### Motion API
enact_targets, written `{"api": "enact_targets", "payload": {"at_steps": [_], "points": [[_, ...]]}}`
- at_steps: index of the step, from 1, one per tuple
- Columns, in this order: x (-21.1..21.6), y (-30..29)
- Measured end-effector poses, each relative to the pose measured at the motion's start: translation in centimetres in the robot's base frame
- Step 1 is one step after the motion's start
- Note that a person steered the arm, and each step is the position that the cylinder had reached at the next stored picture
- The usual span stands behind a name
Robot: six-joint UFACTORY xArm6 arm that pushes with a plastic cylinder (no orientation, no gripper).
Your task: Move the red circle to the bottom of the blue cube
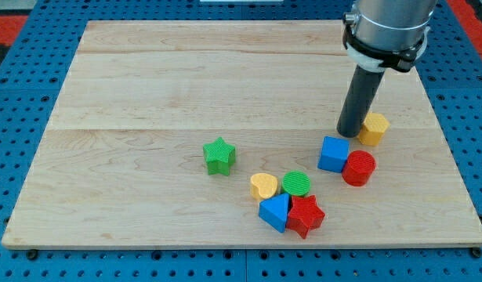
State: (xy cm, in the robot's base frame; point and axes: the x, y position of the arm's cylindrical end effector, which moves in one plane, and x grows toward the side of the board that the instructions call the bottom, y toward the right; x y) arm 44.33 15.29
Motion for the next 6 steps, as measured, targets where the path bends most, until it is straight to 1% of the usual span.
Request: {"api": "enact_targets", "payload": {"at_steps": [1, 2, 3, 4, 5, 6], "points": [[-4.1, 0.0], [-7.6, 1.8], [-9.1, 10.6], [-5.8, 17.6], [-0.1, 17.5], [3.5, 14.7]]}}
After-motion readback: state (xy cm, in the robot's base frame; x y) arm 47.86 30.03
